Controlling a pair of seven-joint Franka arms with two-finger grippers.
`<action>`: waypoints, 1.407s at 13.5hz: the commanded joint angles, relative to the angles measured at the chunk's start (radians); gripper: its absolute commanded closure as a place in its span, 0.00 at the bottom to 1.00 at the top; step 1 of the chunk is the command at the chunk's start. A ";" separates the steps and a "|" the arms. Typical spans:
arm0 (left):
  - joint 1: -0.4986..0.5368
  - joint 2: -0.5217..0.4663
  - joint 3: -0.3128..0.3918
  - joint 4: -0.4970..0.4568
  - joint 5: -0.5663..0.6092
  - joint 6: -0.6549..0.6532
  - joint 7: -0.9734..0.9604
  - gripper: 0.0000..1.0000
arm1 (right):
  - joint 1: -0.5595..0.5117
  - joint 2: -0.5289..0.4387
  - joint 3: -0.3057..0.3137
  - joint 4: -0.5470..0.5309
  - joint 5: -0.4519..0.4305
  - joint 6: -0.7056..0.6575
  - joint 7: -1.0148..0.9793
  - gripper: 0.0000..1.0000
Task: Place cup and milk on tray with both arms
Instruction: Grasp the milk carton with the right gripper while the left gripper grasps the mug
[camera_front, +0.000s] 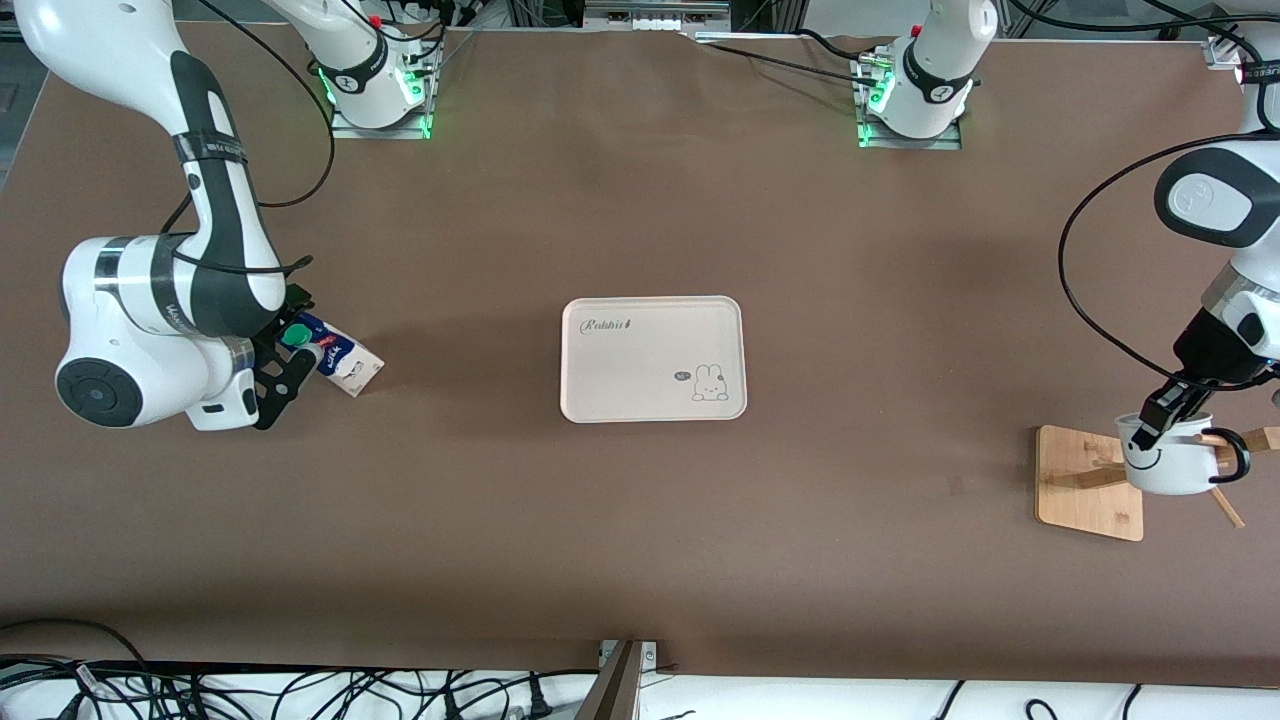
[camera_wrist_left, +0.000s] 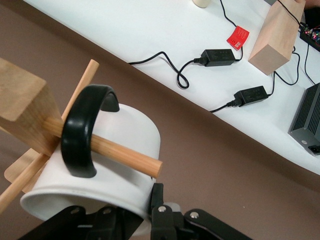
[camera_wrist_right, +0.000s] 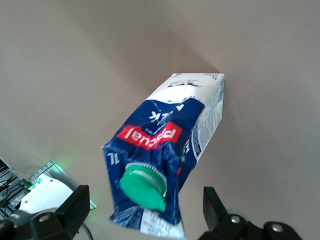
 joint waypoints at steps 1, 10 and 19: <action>0.002 -0.002 0.008 0.012 -0.021 -0.033 0.037 1.00 | 0.002 -0.014 -0.002 -0.076 -0.011 0.087 -0.020 0.00; 0.000 -0.023 -0.033 0.094 0.074 -0.185 0.038 1.00 | 0.003 -0.015 -0.002 -0.097 -0.011 0.121 -0.020 0.21; 0.000 -0.061 -0.110 0.210 0.190 -0.603 0.035 1.00 | 0.006 -0.018 -0.001 -0.095 -0.010 0.126 -0.020 0.57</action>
